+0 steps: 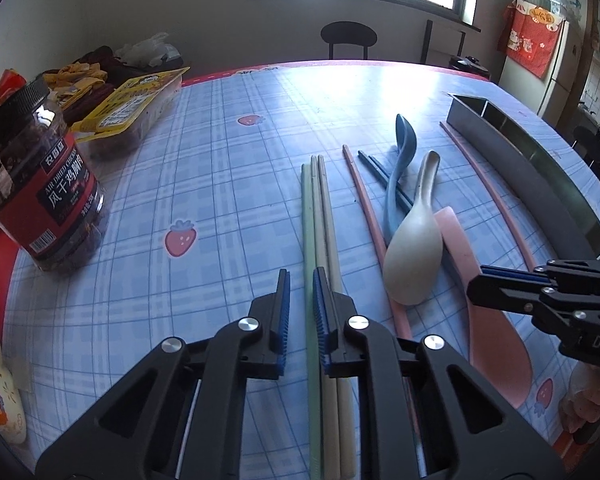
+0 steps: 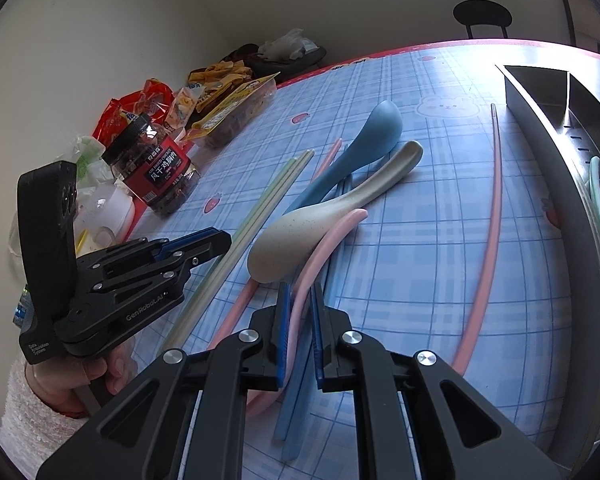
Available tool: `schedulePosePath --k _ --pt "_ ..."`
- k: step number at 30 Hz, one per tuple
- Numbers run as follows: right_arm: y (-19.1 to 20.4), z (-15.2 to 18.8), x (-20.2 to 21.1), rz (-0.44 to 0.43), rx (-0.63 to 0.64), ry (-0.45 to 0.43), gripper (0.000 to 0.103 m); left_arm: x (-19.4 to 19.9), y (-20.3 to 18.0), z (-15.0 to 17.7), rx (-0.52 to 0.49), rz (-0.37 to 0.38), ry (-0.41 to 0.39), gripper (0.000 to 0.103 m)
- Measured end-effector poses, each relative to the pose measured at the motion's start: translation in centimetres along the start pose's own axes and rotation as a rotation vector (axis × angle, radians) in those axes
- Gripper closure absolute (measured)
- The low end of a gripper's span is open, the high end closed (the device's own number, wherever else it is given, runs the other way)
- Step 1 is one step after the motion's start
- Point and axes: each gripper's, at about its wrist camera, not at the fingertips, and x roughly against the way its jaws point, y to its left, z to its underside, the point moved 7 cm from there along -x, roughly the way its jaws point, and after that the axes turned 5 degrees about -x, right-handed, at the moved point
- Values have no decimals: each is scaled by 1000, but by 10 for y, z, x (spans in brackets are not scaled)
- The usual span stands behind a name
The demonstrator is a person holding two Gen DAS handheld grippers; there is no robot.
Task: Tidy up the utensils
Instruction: 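Lift the pink spoon with the right gripper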
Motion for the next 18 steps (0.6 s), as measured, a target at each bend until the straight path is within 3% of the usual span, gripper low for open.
schedulePosePath --k 6,18 --pt "2 0 0 -1 0 1 93 -8 -5 -2 -40 -10 17 88" --pt "2 1 -1 -1 -1 0 93 -8 0 1 -9 -1 10 86"
